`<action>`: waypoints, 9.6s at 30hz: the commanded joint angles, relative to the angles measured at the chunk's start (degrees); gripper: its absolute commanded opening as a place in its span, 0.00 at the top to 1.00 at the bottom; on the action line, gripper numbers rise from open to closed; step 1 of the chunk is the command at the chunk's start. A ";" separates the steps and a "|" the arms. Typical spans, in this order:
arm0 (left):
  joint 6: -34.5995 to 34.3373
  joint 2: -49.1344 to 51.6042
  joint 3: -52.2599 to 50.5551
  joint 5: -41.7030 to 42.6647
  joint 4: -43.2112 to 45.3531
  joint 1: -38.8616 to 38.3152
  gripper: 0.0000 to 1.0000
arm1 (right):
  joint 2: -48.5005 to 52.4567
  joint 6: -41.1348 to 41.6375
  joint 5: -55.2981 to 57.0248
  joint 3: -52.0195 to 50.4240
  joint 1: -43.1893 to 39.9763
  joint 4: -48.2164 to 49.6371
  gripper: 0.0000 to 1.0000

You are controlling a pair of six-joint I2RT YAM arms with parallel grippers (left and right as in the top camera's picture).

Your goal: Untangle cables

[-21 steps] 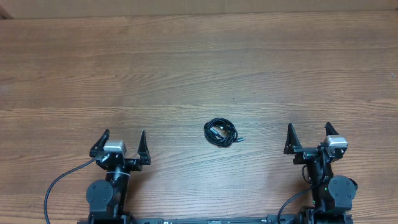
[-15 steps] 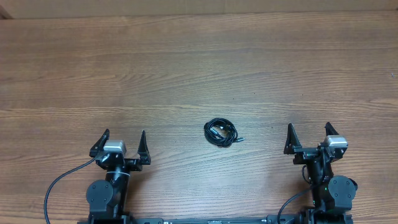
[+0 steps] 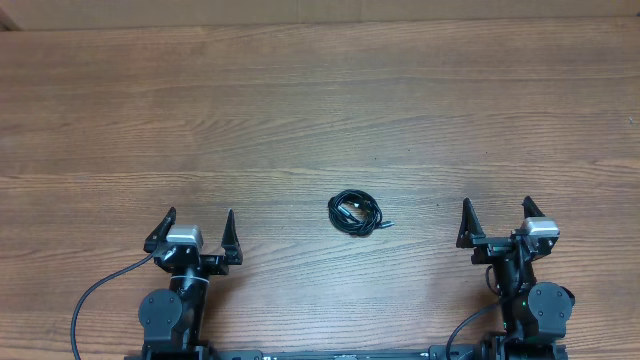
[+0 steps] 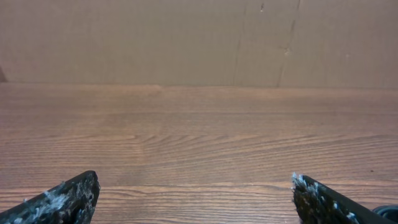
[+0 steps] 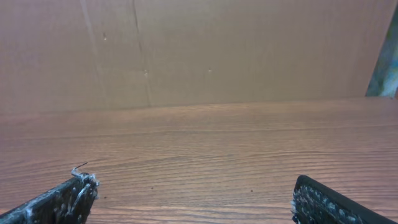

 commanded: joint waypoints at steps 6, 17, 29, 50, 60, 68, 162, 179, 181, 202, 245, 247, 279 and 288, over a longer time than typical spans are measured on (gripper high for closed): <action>0.22 -0.59 -0.35 0.02 0.09 -0.33 0.01 | -0.68 -0.42 0.37 -0.61 0.26 0.24 0.00; 0.22 -0.59 -0.35 0.02 0.09 -0.33 0.01 | -0.68 -0.42 0.37 -0.61 0.26 0.24 0.00; 0.22 -0.59 -0.35 0.02 0.09 -0.33 0.01 | -0.68 -0.42 0.37 -0.61 0.26 0.24 0.00; 0.22 -0.59 -0.35 0.02 0.09 -0.33 0.01 | -0.68 -0.42 0.37 -0.61 0.26 0.24 0.00; 0.22 -0.59 -0.35 0.02 0.09 -0.33 0.00 | -0.68 -0.42 0.37 -0.61 0.26 0.24 0.00; 1.73 -0.59 -0.35 -4.37 1.38 -0.31 0.00 | -0.68 -0.42 0.37 -0.61 0.26 0.24 0.00; -37.42 107.10 83.67 -7.96 -52.02 -26.71 0.96 | -0.68 -0.42 0.37 -0.61 0.26 0.24 0.00; -24.92 107.21 80.76 -5.75 -48.94 -26.21 0.25 | -0.68 -0.42 0.37 -0.61 0.26 0.24 0.00; -20.52 107.49 80.43 -5.51 -48.13 -26.25 0.36 | -0.68 -0.42 0.37 -0.61 0.26 0.24 0.00; -3.43 107.80 66.34 -1.29 -31.71 -26.12 0.53 | -0.68 -0.42 0.37 -0.61 0.26 0.24 0.00; 9.70 107.82 68.37 0.83 -31.61 -25.03 0.58 | -0.68 -0.42 0.37 -0.61 0.26 0.24 0.00; 8.90 107.84 67.76 0.87 -31.36 -25.03 0.60 | -0.68 -0.42 0.37 -0.61 0.26 0.24 0.00; -59.06 105.85 78.82 -0.52 -47.91 -24.94 0.96 | -0.68 -0.42 0.37 -0.61 0.26 0.24 0.00; -74.31 105.88 78.97 9.18 -52.57 -24.96 0.96 | -0.66 13.27 -2.93 -0.61 0.28 0.46 0.00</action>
